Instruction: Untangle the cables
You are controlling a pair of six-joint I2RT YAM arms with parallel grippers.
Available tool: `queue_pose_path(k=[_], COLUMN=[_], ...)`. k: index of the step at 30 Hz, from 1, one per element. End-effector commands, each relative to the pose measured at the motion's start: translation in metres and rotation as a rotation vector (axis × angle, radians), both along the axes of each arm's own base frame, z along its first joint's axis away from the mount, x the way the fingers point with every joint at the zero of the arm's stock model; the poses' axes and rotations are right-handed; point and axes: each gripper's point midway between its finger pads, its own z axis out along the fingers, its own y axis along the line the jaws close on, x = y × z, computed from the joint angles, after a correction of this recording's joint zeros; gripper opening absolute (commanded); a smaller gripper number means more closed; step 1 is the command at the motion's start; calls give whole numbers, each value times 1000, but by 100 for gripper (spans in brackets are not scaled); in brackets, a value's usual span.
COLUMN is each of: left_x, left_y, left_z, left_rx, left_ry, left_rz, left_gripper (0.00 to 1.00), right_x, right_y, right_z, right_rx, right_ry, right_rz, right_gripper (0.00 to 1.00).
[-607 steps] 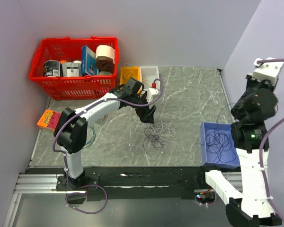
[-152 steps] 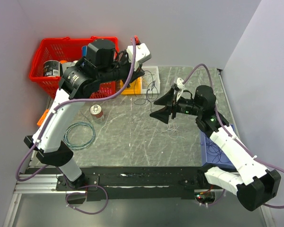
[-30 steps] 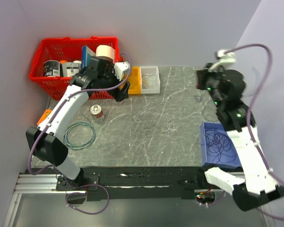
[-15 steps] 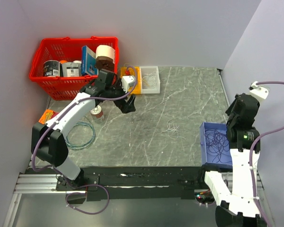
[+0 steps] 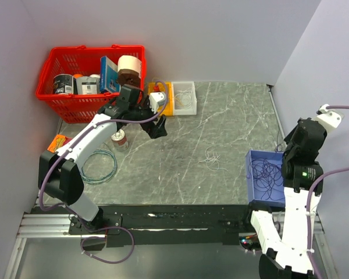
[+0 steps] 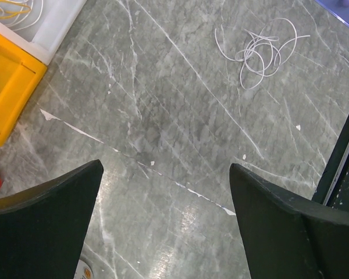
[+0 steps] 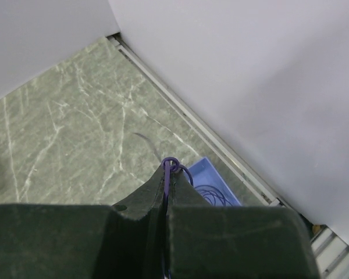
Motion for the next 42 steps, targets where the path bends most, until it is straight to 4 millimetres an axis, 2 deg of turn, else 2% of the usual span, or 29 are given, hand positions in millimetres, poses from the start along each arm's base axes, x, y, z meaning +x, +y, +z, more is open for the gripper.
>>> queue_pose_path(k=[1, 2, 7, 8, 10, 11, 13, 14, 16, 17, 18, 19, 20, 21, 22, 24, 25, 27, 28, 30, 31, 33, 34, 36, 37, 38, 40, 41, 42], left_x=[-6, -6, -7, -7, -7, -6, -6, -7, -8, -7, -7, -8, -8, -7, -7, -7, -8, -8, -8, -6, -6, -6, -6, -6, -6, -5, -4, -4, -4], left_y=[-5, -5, -6, -6, -6, -6, -6, -6, -6, -6, -5, -5, -5, -5, -6, -6, -7, -7, -7, -7, -7, -8, -7, -8, -8, -8, -7, -7, -6], left_z=[20, 20, 18, 17, 17, 18, 17, 17, 17, 18, 18, 18, 18, 16, 18, 18, 17, 17, 17, 14, 13, 13, 13, 13, 13, 12, 10, 10, 9], left_rx=[-54, -54, -54, -55, -55, -54, -52, -53, -52, -52, -50, -49, -48, -47, -50, -52, -52, -52, -52, -49, -48, -50, -50, -51, -51, -49, -44, -41, -38], left_ry=[-48, -48, -39, -39, -36, -40, -37, -38, -39, -41, -45, -42, -42, -39, -40, -39, -36, -34, -34, -31, -30, -27, -25, -25, -25, -25, -21, -22, -18], left_rz=[-35, -35, -41, -41, -40, -40, -40, -42, -42, -42, -44, -44, -45, -45, -46, -49, -51, -51, -51, -47, -48, -48, -47, -52, -51, -48, -45, -45, -42], left_gripper=[96, 96, 96, 96, 96, 96, 96, 96, 96, 96, 96, 96, 96, 96, 96, 96, 96, 96, 96, 96, 96, 96, 96, 96, 96, 96, 96, 96, 96], right_x=[-6, -6, -7, -9, -6, -7, -3, -6, -7, -13, -17, -21, -22, -21, -20, -20, -19, -22, -21, -22, -19, -19, -19, -15, -17, -10, -7, -1, 11], right_y=[-12, -15, -28, -32, -25, -24, -13, -9, 2, 5, 4, 5, 5, 5, 5, 1, -3, -8, -10, -10, -12, -14, -15, -9, -14, -3, -2, 6, 28], right_z=[-24, -36, -66, -83, -105, -124, -144, -164, -187, -210, -219, -233, -236, -237, -234, -226, -216, -207, -196, -187, -174, -160, -146, -131, -114, -106, -85, -82, -78], right_rx=[9, 14, 70, 99, 171, 213, 308, 360, 464, 512, 545, 573, 586, 594, 592, 573, 549, 508, 487, 464, 442, 393, 364, 307, 253, 216, 135, 120, 95], right_ry=[47, 76, 108, 140, 164, 192, 198, 234, 271, 335, 351, 390, 395, 393, 380, 359, 330, 324, 302, 307, 284, 283, 259, 250, 225, 227, 218, 219, 223], right_rz=[-64, -76, -112, -127, -104, -109, -80, -85, -78, -98, -125, -142, -149, -152, -149, -170, -174, -182, -178, -163, -157, -151, -148, -112, -137, -86, -84, -46, 65], right_gripper=[0, 0, 0, 0, 0, 0, 0, 0, 0, 0, 0, 6, 13, 21, 45, 64, 76, 88, 99, 100, 100, 100, 100, 100, 100, 100, 100, 100, 100])
